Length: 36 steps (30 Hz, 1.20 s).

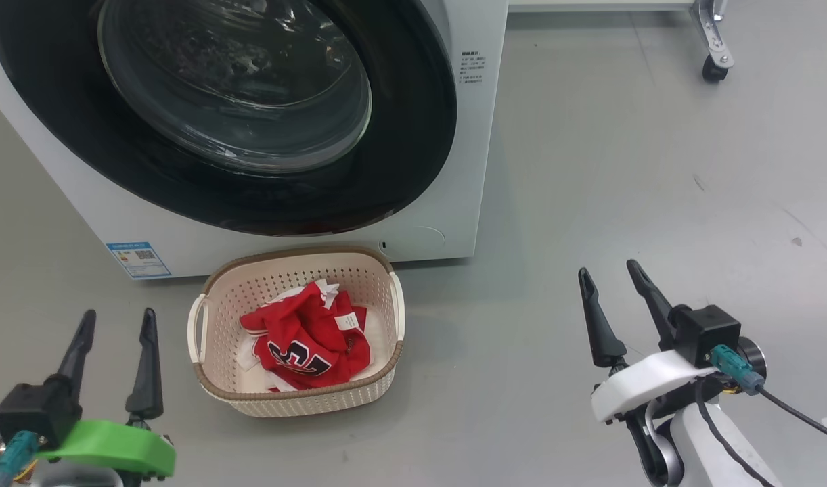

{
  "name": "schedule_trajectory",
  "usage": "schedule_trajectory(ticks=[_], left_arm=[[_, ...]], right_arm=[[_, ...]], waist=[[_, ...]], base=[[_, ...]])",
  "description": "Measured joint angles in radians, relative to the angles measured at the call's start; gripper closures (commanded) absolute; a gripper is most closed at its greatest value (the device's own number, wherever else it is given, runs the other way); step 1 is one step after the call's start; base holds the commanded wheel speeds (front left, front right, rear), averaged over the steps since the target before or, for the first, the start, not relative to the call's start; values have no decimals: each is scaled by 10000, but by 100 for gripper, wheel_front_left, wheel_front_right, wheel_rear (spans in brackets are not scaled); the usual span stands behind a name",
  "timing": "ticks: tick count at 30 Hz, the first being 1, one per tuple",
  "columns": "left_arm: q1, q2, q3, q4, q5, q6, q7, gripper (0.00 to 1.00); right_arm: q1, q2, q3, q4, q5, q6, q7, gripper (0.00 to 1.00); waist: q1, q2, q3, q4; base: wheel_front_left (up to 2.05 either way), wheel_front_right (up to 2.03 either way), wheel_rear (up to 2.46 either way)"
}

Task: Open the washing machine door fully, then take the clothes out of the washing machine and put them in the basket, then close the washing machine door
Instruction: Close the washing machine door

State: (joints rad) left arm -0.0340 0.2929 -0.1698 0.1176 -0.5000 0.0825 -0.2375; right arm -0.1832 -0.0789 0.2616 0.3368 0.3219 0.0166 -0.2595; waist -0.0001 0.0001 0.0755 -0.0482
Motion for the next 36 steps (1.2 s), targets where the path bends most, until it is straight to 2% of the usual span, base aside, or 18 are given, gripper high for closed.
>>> schedule_trajectory(ticks=[6, 13, 36], left_arm=[[466, -270, -230, 38, 268, 107, 0, 0], [783, -336, -291, 92, 395, 180, 0, 0], [1049, -702, -362, 109, 658, 270, 355, 0]], right_arm=[[504, 4, 0, 150, -71, 0, 2, 0], [639, 2, -31, 153, -77, 0, 2, 0], [866, 52, -186, 146, -79, 2, 2, 0]], waist=[[0, 0, -379, -15], [0, 0, -589, -28], [0, 0, -714, 94]], base=[[0, 0, 0], [0, 0, 0], [0, 0, 0]])
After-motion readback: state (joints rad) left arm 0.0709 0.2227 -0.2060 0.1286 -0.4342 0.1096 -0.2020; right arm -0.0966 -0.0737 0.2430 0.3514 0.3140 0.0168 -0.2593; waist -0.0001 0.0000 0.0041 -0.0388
